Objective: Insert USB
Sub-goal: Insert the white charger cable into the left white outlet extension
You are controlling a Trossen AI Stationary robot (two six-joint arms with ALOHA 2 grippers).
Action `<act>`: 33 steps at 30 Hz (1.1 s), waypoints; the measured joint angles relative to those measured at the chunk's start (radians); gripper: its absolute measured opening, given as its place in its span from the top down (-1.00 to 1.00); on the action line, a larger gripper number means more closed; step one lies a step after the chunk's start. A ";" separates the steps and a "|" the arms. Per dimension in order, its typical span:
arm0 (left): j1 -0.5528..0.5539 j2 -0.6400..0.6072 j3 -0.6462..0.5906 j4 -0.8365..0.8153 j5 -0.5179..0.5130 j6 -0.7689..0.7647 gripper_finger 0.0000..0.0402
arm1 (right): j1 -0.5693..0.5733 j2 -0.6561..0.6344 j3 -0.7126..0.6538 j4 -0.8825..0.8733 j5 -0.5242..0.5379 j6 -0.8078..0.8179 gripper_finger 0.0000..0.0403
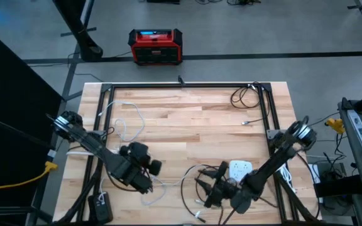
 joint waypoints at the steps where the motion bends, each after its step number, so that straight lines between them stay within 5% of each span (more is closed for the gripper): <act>1: -0.008 0.000 0.023 0.049 -0.023 0.089 0.95 | -0.013 -0.041 -0.023 -0.015 -0.091 0.047 0.25; 7: -0.038 -0.001 0.075 0.534 -0.041 0.791 0.95 | -0.109 -0.125 -0.155 0.268 -0.546 0.076 0.32; 12: -0.050 0.016 0.075 0.790 0.035 1.210 0.95 | -0.150 -0.093 -0.166 0.431 -0.651 0.004 0.37; 22: -0.058 0.023 0.075 0.752 0.043 1.261 0.95 | -0.152 -0.092 -0.166 0.583 -0.655 -0.311 0.38; 33: -0.059 0.023 0.075 0.785 0.044 1.271 0.95 | -0.177 0.039 -0.042 0.609 -0.641 -0.362 0.14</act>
